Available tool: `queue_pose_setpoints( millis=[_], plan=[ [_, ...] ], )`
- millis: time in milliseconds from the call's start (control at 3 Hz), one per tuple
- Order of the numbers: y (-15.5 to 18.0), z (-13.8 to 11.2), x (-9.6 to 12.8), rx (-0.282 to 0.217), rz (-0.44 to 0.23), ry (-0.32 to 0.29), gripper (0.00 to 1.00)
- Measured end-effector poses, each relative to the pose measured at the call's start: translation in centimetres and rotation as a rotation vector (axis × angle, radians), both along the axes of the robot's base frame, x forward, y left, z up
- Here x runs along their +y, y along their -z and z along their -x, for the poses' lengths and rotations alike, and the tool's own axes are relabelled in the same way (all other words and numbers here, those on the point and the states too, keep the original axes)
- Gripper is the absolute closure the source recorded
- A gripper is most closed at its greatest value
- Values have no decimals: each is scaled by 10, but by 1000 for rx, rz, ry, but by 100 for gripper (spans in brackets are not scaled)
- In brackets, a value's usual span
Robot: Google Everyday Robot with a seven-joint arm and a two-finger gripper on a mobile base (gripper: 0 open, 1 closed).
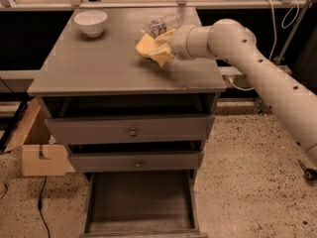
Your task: Pick sponge from bottom drawer and place on counter
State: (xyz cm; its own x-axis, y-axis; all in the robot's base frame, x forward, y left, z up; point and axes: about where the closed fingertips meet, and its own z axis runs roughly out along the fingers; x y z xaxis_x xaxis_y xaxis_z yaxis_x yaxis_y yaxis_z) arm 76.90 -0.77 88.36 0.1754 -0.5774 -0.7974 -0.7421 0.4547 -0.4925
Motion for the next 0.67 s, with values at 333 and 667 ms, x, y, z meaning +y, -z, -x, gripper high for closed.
queue_pose_setpoints(
  millis=[333, 667],
  plan=[
    [17, -17, -3, 114, 27, -15, 58],
    [26, -24, -8, 193, 60, -28, 35]
  ],
)
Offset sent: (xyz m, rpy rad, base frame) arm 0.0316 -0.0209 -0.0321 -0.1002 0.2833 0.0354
